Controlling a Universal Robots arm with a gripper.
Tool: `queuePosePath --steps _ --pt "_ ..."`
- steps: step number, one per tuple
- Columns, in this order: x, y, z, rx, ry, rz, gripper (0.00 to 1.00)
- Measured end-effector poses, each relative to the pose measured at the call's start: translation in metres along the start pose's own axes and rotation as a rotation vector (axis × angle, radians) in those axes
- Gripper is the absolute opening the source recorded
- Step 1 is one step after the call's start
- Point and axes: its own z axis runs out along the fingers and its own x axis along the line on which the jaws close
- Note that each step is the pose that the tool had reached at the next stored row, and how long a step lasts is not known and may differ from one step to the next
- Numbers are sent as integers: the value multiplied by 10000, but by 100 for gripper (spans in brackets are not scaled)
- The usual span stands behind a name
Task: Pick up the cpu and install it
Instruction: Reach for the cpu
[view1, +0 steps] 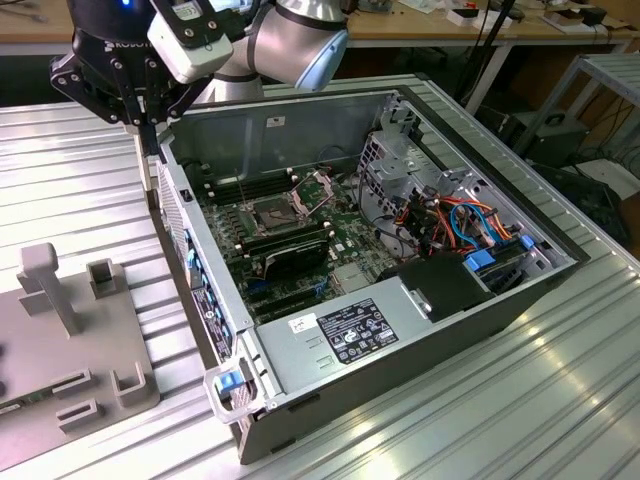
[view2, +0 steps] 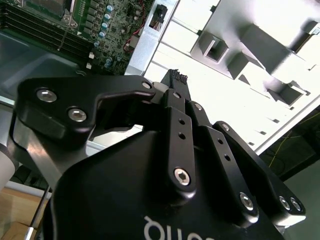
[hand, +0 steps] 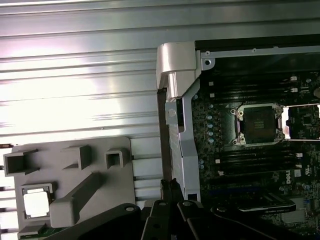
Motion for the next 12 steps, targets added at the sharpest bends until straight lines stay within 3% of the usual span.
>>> queuePosePath --steps 12 --pt "34 -3 -1 0 0 3 11"
